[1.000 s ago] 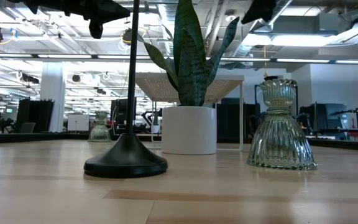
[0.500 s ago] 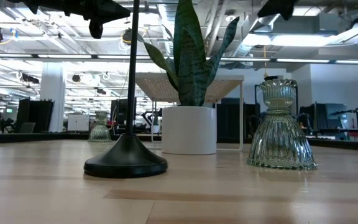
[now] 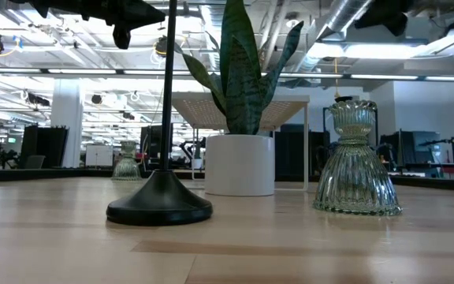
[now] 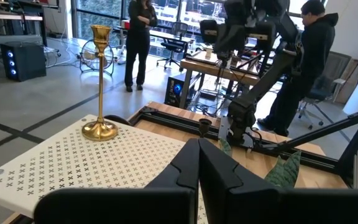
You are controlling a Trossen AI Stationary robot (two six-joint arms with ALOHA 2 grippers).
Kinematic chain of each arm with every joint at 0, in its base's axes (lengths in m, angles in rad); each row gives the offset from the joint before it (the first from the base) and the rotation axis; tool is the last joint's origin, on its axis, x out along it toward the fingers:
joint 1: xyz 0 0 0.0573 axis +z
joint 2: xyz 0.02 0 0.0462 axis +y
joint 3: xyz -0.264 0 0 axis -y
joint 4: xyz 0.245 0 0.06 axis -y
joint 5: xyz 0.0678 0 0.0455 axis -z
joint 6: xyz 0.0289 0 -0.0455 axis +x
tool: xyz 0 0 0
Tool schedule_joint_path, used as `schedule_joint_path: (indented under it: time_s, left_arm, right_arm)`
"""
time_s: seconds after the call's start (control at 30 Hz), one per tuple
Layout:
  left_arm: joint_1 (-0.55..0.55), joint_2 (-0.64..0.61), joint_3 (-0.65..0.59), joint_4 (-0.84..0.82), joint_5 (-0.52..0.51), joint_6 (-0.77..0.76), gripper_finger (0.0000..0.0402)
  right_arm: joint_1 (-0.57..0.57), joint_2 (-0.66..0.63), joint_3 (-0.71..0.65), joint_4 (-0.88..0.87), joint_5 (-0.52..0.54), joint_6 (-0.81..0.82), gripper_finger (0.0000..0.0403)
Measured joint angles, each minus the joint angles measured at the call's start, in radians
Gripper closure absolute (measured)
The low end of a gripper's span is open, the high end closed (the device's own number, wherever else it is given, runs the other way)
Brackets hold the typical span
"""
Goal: Pick & Place candle stick holders
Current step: Put the top black candle holder on the shelf
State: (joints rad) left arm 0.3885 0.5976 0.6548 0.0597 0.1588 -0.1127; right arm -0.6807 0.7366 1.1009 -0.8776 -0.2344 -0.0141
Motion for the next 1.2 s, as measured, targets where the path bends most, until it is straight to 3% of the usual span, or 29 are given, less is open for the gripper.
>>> schedule_joint_path:
  time_s: [0.57,0.87,1.2]
  left_arm:
    - [0.0,0.0,0.0,0.0,0.0,0.0,0.0398]
    - [0.0,0.0,0.0,0.0,0.0,0.0,0.0398]
    - [0.0,0.0,0.0,0.0,0.0,0.0,0.0398]
  right_arm:
    - [0.011,-0.266,-0.33,0.007,-0.001,0.261,0.0403]
    - [0.141,-0.325,-0.427,0.058,0.003,0.387,0.0403]
    - [0.313,-0.325,-0.529,0.135,0.139,0.471,0.0403]
